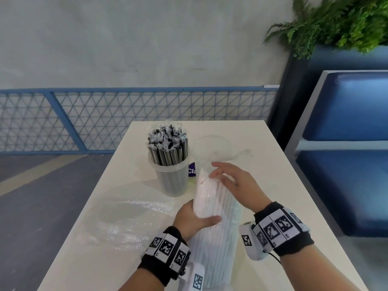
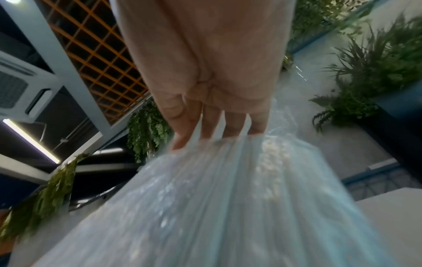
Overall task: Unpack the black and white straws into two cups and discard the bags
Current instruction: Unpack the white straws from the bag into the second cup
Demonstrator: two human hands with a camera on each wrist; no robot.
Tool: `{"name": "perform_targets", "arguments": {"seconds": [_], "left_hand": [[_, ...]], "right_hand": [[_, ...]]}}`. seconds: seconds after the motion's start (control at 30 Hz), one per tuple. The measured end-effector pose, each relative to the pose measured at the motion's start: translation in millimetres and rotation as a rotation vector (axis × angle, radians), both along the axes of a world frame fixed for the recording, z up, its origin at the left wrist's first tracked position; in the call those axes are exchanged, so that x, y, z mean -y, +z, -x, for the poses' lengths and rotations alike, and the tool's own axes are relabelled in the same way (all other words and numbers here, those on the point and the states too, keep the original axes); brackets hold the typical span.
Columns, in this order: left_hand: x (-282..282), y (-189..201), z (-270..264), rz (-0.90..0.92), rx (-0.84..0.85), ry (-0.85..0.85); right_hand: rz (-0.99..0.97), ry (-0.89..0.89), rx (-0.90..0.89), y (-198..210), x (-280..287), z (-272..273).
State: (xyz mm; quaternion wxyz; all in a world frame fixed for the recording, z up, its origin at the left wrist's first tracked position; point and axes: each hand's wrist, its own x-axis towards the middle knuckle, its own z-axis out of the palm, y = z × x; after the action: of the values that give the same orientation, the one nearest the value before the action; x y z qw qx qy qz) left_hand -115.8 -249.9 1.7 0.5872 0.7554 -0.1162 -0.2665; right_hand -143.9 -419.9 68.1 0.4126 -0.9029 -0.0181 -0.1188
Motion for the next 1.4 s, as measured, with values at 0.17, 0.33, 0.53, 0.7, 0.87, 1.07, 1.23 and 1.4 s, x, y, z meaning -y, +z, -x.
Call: {"name": "perform_targets", "arguments": {"seconds": [0.17, 0.33, 0.53, 0.7, 0.87, 1.07, 1.23, 1.4], "left_hand": [[-9, 21, 5, -0.043, 0.104, -0.081], [-13, 74, -4, -0.105, 0.381, -0.114], [-19, 117, -27, -0.174, 0.606, -0.168], [-37, 95, -56, -0.284, 0.551, -0.241], [-49, 51, -71, -0.241, 0.396, -0.210], [-57, 27, -78, -0.088, 0.298, -0.149], [-67, 16, -77, -0.014, 0.251, -0.101], [-74, 9, -79, 0.022, 0.229, -0.054]], "right_hand": [[-0.070, -0.122, 0.030, 24, 17, -6], [-0.116, 0.097, 0.031, 68, 29, 12], [-0.163, -0.049, 0.204, 76, 28, 7], [-0.084, -0.007, 0.095, 44, 11, 0], [-0.022, 0.044, -0.028, 20, -12, -13], [0.196, -0.001, -0.084, 22, -31, -30], [0.645, 0.069, -0.028, 27, -52, -38], [0.509, -0.011, -0.077, 26, -66, -48]]}}
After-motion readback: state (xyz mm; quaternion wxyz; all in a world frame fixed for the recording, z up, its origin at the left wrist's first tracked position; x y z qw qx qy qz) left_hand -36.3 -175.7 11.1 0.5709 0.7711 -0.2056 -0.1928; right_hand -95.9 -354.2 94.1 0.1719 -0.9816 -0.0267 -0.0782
